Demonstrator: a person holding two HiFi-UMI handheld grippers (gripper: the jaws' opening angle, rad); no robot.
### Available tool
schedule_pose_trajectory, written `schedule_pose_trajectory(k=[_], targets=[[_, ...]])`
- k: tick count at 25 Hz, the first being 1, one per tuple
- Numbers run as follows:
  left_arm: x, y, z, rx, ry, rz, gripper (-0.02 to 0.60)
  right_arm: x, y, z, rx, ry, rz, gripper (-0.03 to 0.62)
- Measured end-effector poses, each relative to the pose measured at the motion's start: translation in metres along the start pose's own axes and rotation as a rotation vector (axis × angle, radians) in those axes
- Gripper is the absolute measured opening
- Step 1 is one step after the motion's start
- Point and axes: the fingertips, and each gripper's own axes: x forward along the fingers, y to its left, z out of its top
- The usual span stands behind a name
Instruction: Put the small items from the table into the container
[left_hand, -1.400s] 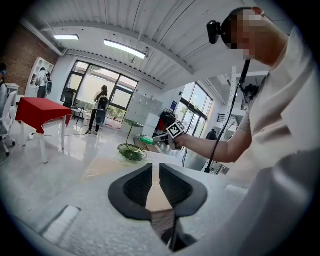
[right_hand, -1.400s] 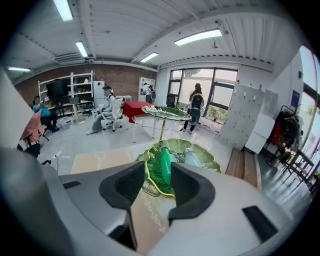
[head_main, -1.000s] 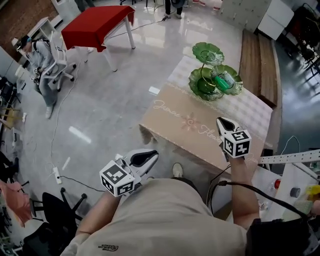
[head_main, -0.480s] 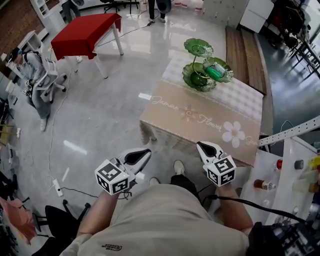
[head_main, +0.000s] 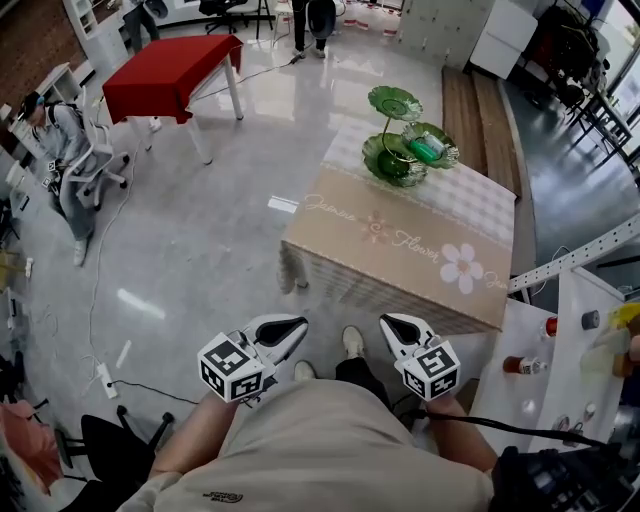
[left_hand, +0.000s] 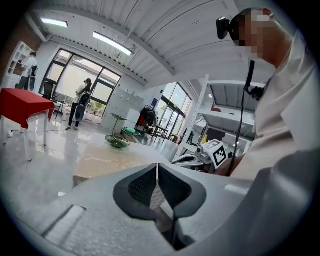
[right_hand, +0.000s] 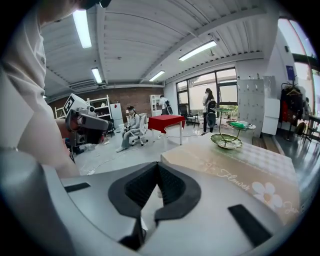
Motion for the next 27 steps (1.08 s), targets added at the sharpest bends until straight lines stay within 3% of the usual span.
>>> schedule_pose_trajectory(k=[12, 27], targets=[[-0.023, -0.013, -0.019, -0.005, 0.004, -0.005, 0.018, 0.005, 0.049, 0.002, -0.069, 0.018, 0.077, 0.015], [-0.029, -0.005, -0.023, -0.016, -0.002, 0.002, 0.017, 0.019, 0.052, 0.005, -0.098, 0.028, 0.093, 0.015]])
